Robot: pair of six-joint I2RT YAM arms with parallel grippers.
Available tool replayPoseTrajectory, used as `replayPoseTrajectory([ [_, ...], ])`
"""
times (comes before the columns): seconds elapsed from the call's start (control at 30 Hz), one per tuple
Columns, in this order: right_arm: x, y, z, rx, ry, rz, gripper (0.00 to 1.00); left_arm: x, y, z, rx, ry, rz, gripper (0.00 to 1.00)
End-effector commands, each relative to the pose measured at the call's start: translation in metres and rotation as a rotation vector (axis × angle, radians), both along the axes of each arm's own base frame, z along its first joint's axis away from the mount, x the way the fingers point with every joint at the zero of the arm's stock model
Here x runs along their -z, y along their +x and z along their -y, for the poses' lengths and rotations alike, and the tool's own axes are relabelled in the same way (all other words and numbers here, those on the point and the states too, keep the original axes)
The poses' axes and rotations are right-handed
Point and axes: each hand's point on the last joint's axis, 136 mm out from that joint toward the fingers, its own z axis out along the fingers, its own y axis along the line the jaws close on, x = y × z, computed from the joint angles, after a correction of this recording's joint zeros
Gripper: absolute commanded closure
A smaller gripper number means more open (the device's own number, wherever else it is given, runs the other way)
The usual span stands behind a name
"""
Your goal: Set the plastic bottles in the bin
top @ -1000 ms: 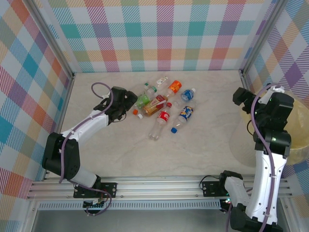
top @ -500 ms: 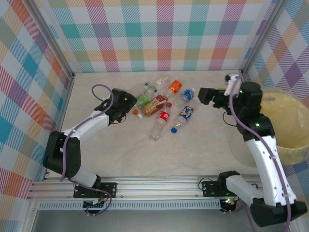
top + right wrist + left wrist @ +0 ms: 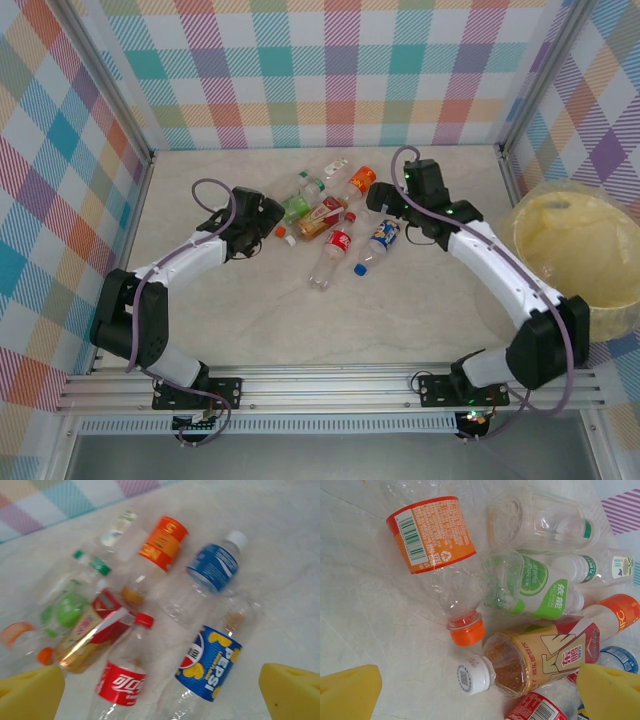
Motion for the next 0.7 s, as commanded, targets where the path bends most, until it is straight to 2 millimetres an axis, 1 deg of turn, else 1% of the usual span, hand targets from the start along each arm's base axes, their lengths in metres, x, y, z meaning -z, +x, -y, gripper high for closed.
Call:
replayPoseTrajectory([
  [0.0,0.024,0.01,0.01,0.18,0.037,-0.055,0.0,0.001,-0.002,-0.005,-0.001,0.004,-0.006,0.0],
  [0.07,0.041,0.014,0.007,0.223,0.071,-0.102,0.0,0.002,-0.004,-0.006,0.003,0.01,-0.008,0.0],
  [0.17,0.064,0.018,0.01,0.301,0.074,-0.153,0.0,0.001,-0.005,-0.005,0.024,0.01,-0.003,0.0],
  [0.23,0.076,0.022,0.008,0.31,0.068,-0.18,0.0,-0.001,-0.004,-0.001,0.056,0.013,0.002,0.0],
  [0.33,0.086,0.031,-0.006,0.268,0.083,-0.215,0.0,-0.003,-0.006,0.003,0.11,0.029,0.003,0.0],
  [0.37,0.091,0.033,-0.007,0.279,0.086,-0.228,0.0,-0.004,-0.006,0.003,0.122,0.038,0.002,0.0],
  [0.4,0.097,0.036,-0.006,0.301,0.086,-0.238,0.0,-0.004,-0.008,0.002,0.126,0.045,-0.001,0.0],
  [0.53,0.121,0.039,0.012,0.416,0.062,-0.297,0.0,-0.003,-0.013,-0.003,0.12,0.063,-0.005,0.0],
  [0.6,0.128,0.039,0.018,0.43,0.044,-0.302,0.0,-0.003,-0.016,-0.006,0.113,0.071,-0.005,0.0],
  [0.67,0.136,0.04,0.018,0.414,0.047,-0.315,0.02,-0.001,-0.018,-0.009,0.105,0.084,-0.007,0.0],
])
